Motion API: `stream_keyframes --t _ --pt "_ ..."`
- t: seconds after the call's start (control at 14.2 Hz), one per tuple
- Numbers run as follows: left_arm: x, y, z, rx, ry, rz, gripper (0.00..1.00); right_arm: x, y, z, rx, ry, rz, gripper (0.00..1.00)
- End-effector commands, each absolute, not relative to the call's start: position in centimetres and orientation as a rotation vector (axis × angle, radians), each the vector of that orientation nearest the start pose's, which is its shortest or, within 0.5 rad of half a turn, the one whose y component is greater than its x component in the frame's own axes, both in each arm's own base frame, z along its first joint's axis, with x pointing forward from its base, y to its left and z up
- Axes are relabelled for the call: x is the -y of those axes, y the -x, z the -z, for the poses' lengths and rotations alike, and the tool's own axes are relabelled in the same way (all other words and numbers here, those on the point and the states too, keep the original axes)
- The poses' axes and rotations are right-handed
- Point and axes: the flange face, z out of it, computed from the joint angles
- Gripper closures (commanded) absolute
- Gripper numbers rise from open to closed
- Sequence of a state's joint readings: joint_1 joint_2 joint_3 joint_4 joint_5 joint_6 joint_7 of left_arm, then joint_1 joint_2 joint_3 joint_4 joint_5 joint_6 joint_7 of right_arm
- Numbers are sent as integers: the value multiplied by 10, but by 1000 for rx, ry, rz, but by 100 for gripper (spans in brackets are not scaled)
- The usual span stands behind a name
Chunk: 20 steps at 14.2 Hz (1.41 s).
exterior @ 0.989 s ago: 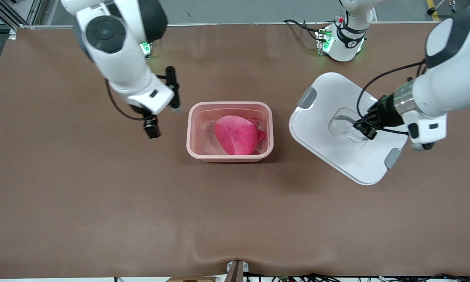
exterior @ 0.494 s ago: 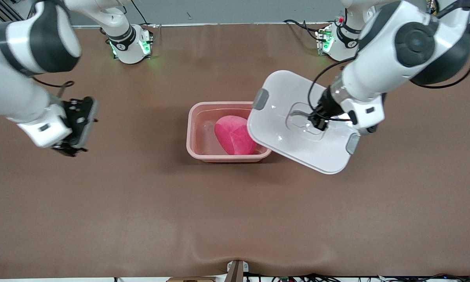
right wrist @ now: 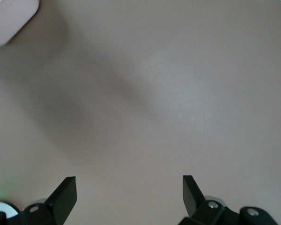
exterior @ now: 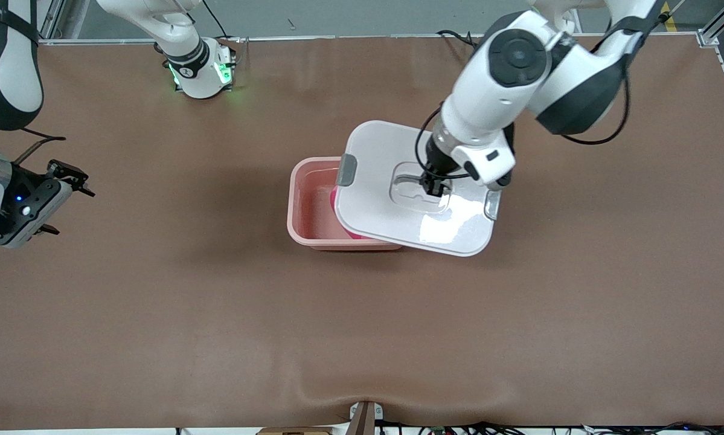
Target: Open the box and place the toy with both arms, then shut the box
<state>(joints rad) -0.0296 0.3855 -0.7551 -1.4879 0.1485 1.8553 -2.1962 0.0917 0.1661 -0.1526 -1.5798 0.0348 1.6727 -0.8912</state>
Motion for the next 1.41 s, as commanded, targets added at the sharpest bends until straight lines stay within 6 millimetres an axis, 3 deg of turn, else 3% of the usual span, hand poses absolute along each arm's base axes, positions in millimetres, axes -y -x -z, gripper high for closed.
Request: stream_keyframes --t 0.0,0.21,0.42,0.56,0.71,0.99,1.2,1.34 --pt "446 -508 -482 2205 2372 -86 100 26 -591 -555 898 2949 -76 0" --pt "495 -482 -449 2263 2337 26 100 25 -586 -564 618 3036 -67 0" --pt "522 -466 -413 2276 2307 159 100 45 -583 -569 482 3061 -53 0" --pt "550 -443 -398 2252 2348 176 100 49 -578 -577 194 3096 -52 0" --pt "555 -441 -392 2287 2332 194 100 45 -572 -580 73 3096 -96 0" --pt "564 -431 -391 2263 2364 209 100 51 -568 -590 42 3111 -129 0" --pt "565 -434 -390 2275 2383 266 100 86 -572 -591 -46 3105 -104 0" --pt "567 -435 -385 2294 2376 263 100 84 -573 -593 -60 3109 -96 0"
